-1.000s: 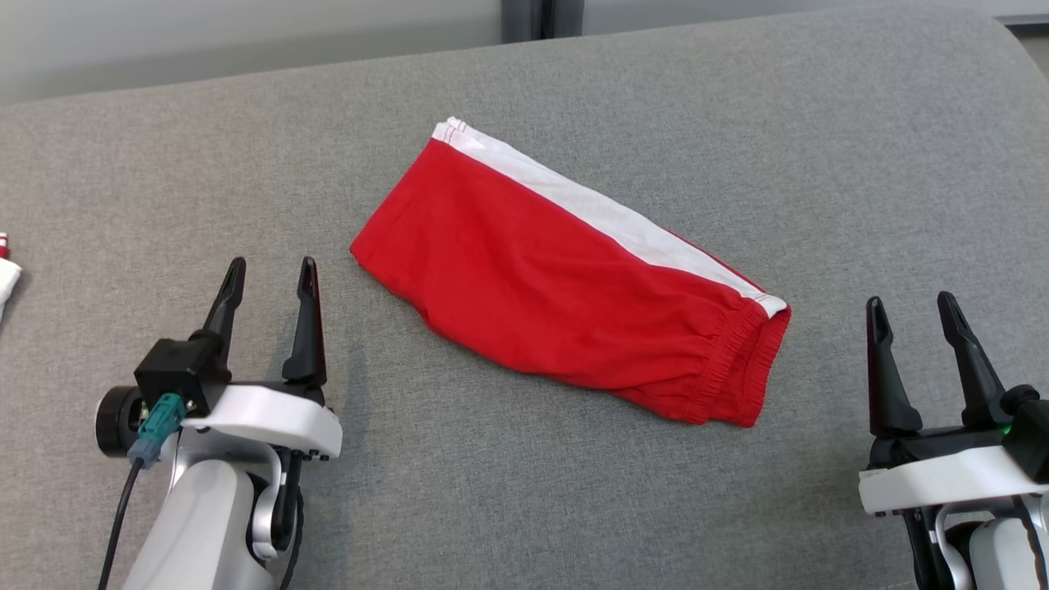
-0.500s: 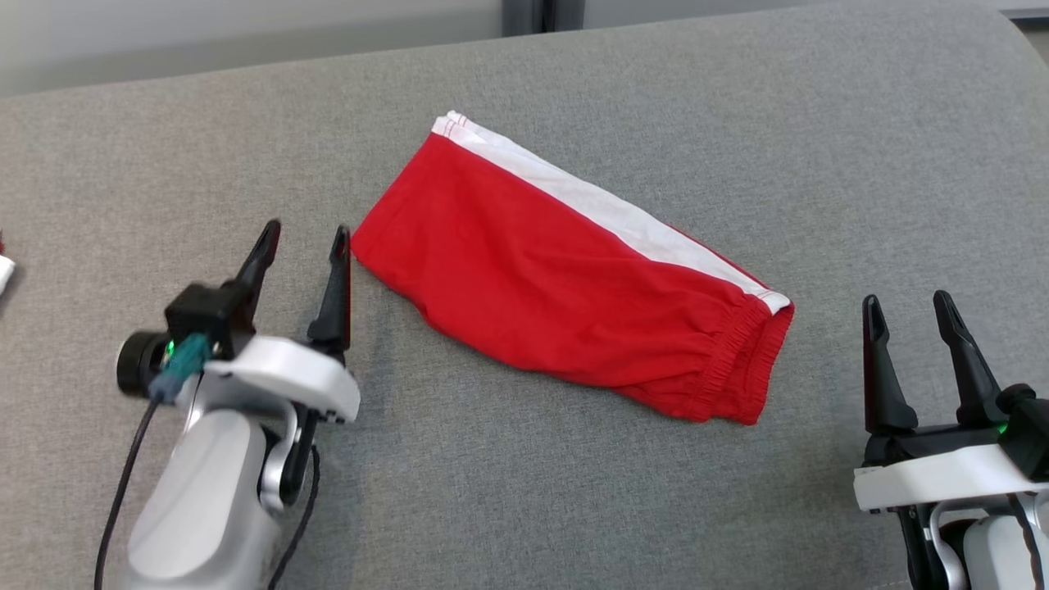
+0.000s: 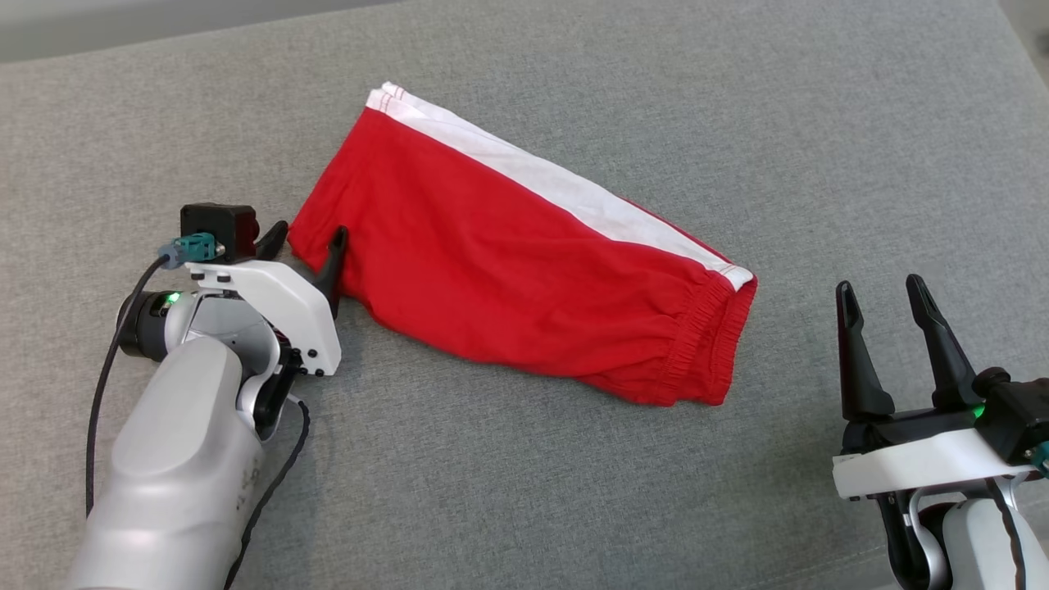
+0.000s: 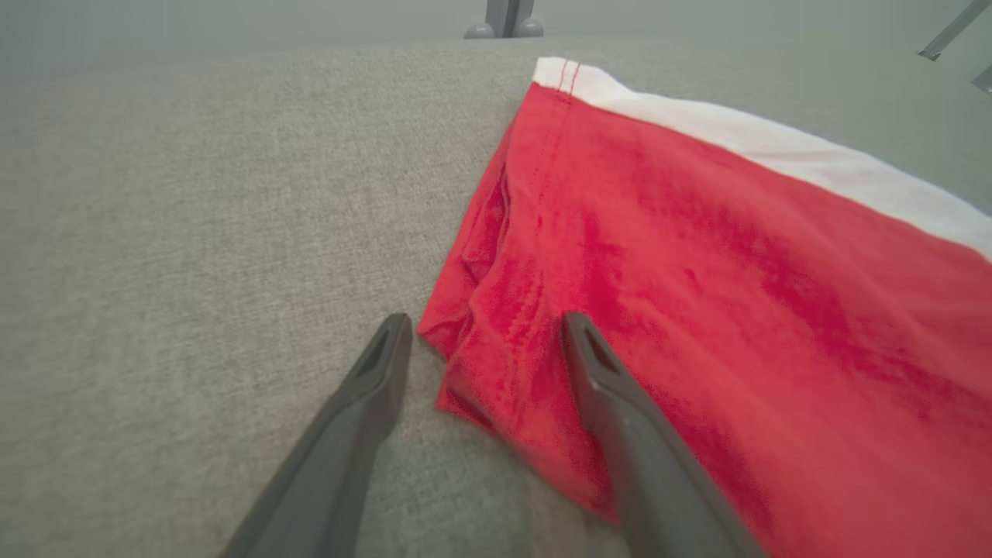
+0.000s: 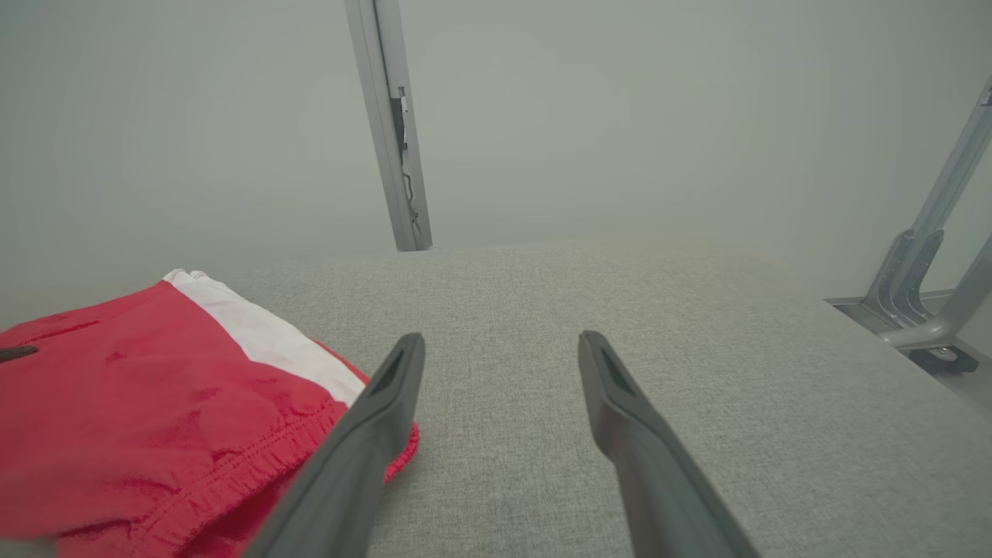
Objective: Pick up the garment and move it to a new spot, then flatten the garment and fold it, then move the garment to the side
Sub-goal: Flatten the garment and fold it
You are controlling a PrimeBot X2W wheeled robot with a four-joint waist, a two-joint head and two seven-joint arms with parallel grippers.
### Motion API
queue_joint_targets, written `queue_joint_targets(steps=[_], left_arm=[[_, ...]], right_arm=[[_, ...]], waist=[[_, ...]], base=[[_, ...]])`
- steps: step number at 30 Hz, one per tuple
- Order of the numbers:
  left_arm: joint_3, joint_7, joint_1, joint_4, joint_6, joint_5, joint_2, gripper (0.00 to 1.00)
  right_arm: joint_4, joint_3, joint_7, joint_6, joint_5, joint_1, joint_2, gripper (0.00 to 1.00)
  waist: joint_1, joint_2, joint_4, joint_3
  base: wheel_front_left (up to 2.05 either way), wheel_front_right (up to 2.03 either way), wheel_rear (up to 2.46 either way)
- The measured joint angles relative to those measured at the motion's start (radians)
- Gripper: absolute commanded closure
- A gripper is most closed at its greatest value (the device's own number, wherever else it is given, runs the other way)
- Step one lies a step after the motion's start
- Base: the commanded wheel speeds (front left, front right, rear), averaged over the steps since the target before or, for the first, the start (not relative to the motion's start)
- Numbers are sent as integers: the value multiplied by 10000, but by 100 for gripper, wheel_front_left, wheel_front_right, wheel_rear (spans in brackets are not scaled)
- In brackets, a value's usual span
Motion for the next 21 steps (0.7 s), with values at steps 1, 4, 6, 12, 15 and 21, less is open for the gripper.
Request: queue_joint_targets(steps=[1,4,6,12,15,21], left_arm=[[-29,48,-104,207,-56,-40,0,0],[-123,148,-424,690,-111,-44,13,0],[-182,198,-585,947,-163,-54,8,0],[-489,443,-896,1482,-221,-21,-52,100],[-370,42,-824,1563,-29,-121,-188,100],[86,-1035,21,1193,257,-665,-479,100]], right_arm=[[4,2,0,0,10,-6,0,0],[48,-10,0,0,58,-8,4,0],[73,-6,0,0,65,-8,6,0],[88,10,0,0,77,-16,13,0],[92,10,0,0,75,-21,15,0],[115,-31,0,0,92,-8,19,0]], waist=[[0,0,-35,32],[0,0,-98,94],[0,0,-114,110],[0,0,-100,115],[0,0,-64,98],[0,0,168,50]], base=[[0,0,0],[0,0,0],[0,0,0],[0,0,0],[0,0,0],[0,0,0]])
